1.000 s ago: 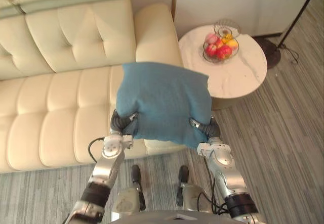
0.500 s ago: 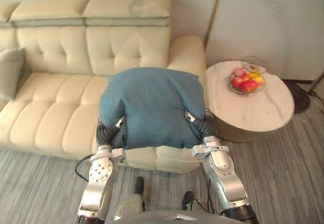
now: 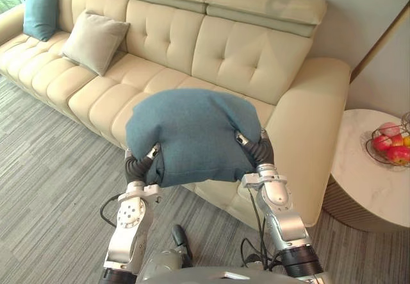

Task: Pick up cushions and gather them together orderly.

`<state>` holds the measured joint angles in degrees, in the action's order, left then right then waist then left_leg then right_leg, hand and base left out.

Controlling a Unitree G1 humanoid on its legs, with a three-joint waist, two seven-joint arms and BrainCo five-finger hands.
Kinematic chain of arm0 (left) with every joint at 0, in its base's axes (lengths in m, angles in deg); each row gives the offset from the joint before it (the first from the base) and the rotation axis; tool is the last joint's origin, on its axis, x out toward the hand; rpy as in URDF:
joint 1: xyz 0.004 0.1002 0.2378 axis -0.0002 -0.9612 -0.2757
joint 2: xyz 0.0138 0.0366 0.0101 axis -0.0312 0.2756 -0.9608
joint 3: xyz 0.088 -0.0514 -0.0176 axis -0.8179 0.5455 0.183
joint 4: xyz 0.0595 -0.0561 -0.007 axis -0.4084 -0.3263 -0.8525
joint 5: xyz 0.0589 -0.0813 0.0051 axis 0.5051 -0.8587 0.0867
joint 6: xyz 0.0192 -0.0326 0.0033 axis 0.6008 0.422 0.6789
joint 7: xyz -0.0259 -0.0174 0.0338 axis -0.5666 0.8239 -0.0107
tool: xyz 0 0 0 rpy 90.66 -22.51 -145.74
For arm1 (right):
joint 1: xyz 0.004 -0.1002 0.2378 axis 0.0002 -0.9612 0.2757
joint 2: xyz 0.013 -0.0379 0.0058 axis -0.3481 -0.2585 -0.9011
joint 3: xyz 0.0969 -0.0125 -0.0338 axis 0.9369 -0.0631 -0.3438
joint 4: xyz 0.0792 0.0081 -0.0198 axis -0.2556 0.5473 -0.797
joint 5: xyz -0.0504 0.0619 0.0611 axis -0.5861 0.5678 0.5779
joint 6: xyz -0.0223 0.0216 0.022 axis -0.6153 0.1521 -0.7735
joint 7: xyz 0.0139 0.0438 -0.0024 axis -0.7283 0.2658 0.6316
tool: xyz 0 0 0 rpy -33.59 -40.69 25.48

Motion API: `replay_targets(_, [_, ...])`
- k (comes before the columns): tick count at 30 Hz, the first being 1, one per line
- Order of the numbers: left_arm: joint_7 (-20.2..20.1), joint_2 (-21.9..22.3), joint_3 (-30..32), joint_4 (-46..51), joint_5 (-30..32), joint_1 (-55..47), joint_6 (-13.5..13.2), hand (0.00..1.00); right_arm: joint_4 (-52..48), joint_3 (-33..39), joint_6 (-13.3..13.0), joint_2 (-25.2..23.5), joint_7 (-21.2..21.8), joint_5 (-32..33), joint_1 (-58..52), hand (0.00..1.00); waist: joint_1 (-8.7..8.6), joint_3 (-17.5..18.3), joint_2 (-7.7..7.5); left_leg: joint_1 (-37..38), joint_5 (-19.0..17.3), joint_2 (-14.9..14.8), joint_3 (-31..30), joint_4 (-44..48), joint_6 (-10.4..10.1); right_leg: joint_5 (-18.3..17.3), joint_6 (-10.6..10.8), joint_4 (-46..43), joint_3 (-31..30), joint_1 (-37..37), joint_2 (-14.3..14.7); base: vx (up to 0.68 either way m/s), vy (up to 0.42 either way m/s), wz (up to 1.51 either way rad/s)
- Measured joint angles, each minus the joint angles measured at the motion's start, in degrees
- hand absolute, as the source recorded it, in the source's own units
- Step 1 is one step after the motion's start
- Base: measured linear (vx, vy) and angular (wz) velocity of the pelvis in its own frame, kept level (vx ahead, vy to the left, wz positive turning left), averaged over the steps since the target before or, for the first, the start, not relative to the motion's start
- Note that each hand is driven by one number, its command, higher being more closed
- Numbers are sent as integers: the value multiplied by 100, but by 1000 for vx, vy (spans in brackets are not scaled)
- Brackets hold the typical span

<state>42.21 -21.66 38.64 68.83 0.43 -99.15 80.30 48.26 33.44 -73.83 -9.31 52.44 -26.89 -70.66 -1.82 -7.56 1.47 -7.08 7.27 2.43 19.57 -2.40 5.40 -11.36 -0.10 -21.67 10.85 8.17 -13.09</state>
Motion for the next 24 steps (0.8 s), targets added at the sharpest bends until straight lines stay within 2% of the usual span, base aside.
replay_targets(1, [-75,-44,-21,-1,0,-24,2,100,1,6,0,-2,1,10,-63,100,-123,15,-87,23,-34,135,-223,-194,-45,-39,47,20,-361,55,237,26,-25,128])
replay_targets(2, [-87,-94,-29,-2,0,-41,1,100,14,9,-3,-30,3,10,-69,100,-199,54,-212,-17,-212,266,-305,-178,-124,-53,55,103,-471,107,164,51,26,98])
replay_targets(3, [-116,-167,-2,9,3,19,2,100,6,49,-17,-130,20,13,-46,100,-238,-51,-487,-492,-410,301,-185,1294,244,-151,295,-146,-403,259,-121,6,46,28])
replay_targets(4, [-124,-142,21,-25,3,31,14,100,54,48,-23,-128,71,21,-25,100,-86,-207,-415,-360,-1028,174,-374,1528,182,-130,264,-442,-443,379,-16,-37,75,-1])
replay_targets(5, [-123,-165,35,-60,3,43,36,100,115,34,6,-155,71,47,-21,100,-54,-240,-435,-331,-1038,162,-402,1471,110,-103,273,-512,-529,465,9,-55,37,-46])
replay_targets(6, [-123,-175,64,-64,4,37,77,100,230,37,52,-173,90,82,-13,100,-3,-264,-383,-277,-991,84,-391,1243,146,-131,268,-345,-501,587,190,-40,32,-30])
replay_targets(7, [-123,-183,62,-63,4,37,77,100,234,26,109,-178,108,99,-14,100,-19,-288,-326,-208,-913,-10,-415,1024,90,-91,290,-74,-357,665,425,-21,10,-24])
replay_targets(8, [-123,-183,55,-63,3,37,77,100,232,20,109,-169,109,107,-14,100,-42,-288,-316,-150,-874,-15,-466,874,65,-29,334,27,-365,726,504,-4,-21,11])
replay_targets(9, [-125,-192,23,-59,4,45,77,100,200,21,108,-149,109,124,-13,100,-162,-290,-303,-80,-828,-5,-597,587,-33,160,330,198,-358,810,682,51,-44,44])
replay_targets(10, [-129,-200,2,-60,4,32,93,100,194,30,107,-127,108,125,-25,100,-316,-258,-368,37,-871,119,-688,331,-213,318,257,522,-385,835,732,96,-40,62])
replay_targets(11, [-138,-216,-7,-52,6,28,96,100,145,40,105,-134,107,136,-56,100,-381,-222,-463,-15,-952,218,-724,441,-250,342,200,669,-396,817,654,128,-43,72])
replay_targets(12, [-150,-153,-53,-60,5,82,99,100,-13,56,102,-22,106,220,-89,100,-471,-283,-346,-212,-884,128,-749,854,-139,576,153,502,-352,798,689,103,-71,54])
replay_targets(13, [-150,-130,-98,-62,6,65,115,100,-50,43,101,45,106,268,-128,100,-455,-308,-302,-228,-948,143,-764,1054,-130,631,98,241,-373,828,653,140,-107,59])
replay_targets(14, [-151,-130,-185,-51,6,24,115,100,-228,53,102,106,106,298,-298,100,-472,-216,-144,-270,-1059,139,-881,1137,-214,612,67,166,-231,785,628,133,-104,42])
replay_targets(16, [-163,-107,-221,25,-7,6,113,100,-557,51,100,161,109,356,-514,100,-454,-112,39,-361,-1123,83,-968,1124,-319,594,90,338,-44,752,610,206,-79,55])
replay_targets(17, [-164,-91,-215,153,-19,-9,111,100,-742,50,101,138,109,469,-593,100,-450,-122,118,-550,-1326,-211,-699,1707,-653,660,-5,514,196,600,615,212,-77,52])
replay_targets(19, [-168,-23,-210,156,-28,-33,98,100,-756,50,102,151,108,538,-602,100,-376,-123,139,-681,-1378,-529,-541,2464,-809,603,-46,469,254,416,730,205,-115,14])
replay_targets(20, [-168,13,-208,158,-35,-73,92,100,-765,50,100,153,108,559,-618,100,-322,-122,138,-722,-1378,-680,-316,2820,-808,599,-53,529,263,264,780,217,-135,-13])
replay_targets(23, [-169,136,-209,180,-125,-118,46,100,-1236,50,100,194,92,567,-754,100,-279,-120,153,-959,-1284,-936,69,3543,-719,603,-57,861,228,-56,806,177,-46,-9])
replay_targets(24, [-171,165,-216,178,-144,-120,42,100,-1407,51,96,190,61,562,-762,100,-277,-122,149,-995,-1507,-1037,140,3604,-630,603,-57,922,164,-95,798,153,44,-18])
